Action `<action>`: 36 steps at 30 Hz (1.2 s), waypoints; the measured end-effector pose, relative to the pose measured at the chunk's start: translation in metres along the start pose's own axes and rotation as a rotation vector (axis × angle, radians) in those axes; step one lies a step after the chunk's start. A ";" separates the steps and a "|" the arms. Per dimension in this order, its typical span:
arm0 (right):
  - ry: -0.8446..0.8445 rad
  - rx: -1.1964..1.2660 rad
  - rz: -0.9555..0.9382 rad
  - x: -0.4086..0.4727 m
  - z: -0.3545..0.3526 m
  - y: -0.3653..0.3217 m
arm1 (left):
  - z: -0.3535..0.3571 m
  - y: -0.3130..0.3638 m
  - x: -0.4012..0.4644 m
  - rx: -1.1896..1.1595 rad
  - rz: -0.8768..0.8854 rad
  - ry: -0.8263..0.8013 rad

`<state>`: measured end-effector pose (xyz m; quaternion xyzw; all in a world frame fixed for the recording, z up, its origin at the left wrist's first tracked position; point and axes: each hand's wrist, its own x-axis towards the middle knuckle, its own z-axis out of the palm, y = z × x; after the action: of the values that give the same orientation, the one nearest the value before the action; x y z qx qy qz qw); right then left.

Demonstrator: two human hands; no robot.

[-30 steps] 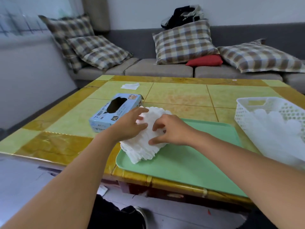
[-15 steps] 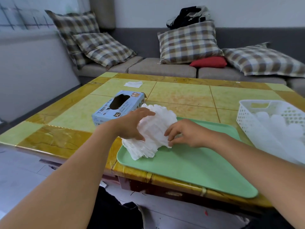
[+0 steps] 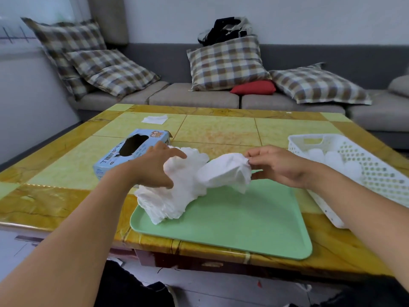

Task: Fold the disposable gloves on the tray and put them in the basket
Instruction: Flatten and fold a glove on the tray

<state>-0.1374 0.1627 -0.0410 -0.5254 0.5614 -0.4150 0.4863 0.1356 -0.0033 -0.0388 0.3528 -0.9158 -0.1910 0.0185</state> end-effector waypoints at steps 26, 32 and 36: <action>0.109 0.431 0.082 -0.028 -0.005 -0.006 | 0.016 0.110 0.023 -1.316 0.019 -0.145; 0.140 0.362 0.337 -0.010 -0.015 0.020 | 0.040 0.099 0.049 -1.112 -0.323 -0.250; 0.412 0.245 0.247 0.003 -0.016 0.022 | 0.045 0.107 0.066 -1.168 -0.278 0.014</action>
<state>-0.1570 0.1615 -0.0601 -0.2948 0.6541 -0.5156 0.4685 0.0100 0.0414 -0.0483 0.4019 -0.6044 -0.6611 0.1902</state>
